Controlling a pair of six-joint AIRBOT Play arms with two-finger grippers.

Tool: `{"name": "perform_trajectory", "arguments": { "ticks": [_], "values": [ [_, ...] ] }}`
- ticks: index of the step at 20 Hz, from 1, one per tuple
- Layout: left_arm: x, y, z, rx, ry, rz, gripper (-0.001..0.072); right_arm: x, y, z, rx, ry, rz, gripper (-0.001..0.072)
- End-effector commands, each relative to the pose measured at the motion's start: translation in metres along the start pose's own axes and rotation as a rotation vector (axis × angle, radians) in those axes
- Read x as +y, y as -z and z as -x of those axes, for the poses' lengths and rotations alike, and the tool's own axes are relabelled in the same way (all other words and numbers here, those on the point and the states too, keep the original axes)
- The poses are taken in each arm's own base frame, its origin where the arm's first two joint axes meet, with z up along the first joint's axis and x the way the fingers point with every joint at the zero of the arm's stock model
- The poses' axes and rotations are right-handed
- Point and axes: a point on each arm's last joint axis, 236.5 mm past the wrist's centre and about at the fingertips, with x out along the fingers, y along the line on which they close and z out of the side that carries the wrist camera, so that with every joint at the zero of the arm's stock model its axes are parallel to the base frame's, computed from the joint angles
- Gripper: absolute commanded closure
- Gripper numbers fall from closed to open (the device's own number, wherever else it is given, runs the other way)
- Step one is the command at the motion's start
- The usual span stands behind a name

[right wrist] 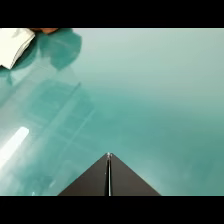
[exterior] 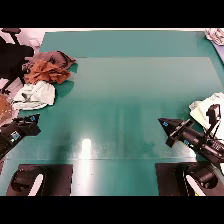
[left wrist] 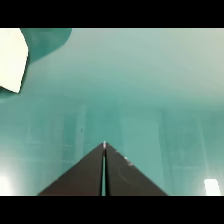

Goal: Fold the shirts.

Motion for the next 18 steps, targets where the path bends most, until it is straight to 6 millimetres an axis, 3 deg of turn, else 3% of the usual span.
{"name": "perform_trajectory", "arguments": {
  "ticks": [1, 11, 18],
  "values": [
    [0.000, -0.001, 0.000, -0.003, 0.001, 0.000, 0.0671, 0.002, 0.009, 0.002, 0.024, -0.008, -0.029, 0.0683],
    [-0.001, -0.001, 0.000, -0.003, 0.003, 0.002, 0.0671, 0.002, 0.009, 0.002, 0.024, -0.006, -0.171, 0.0683],
    [-0.020, -0.023, 0.002, -0.095, 0.089, 0.059, 0.0671, 0.002, 0.013, 0.002, 0.044, -0.006, -0.245, 0.0683]
  ]
}}
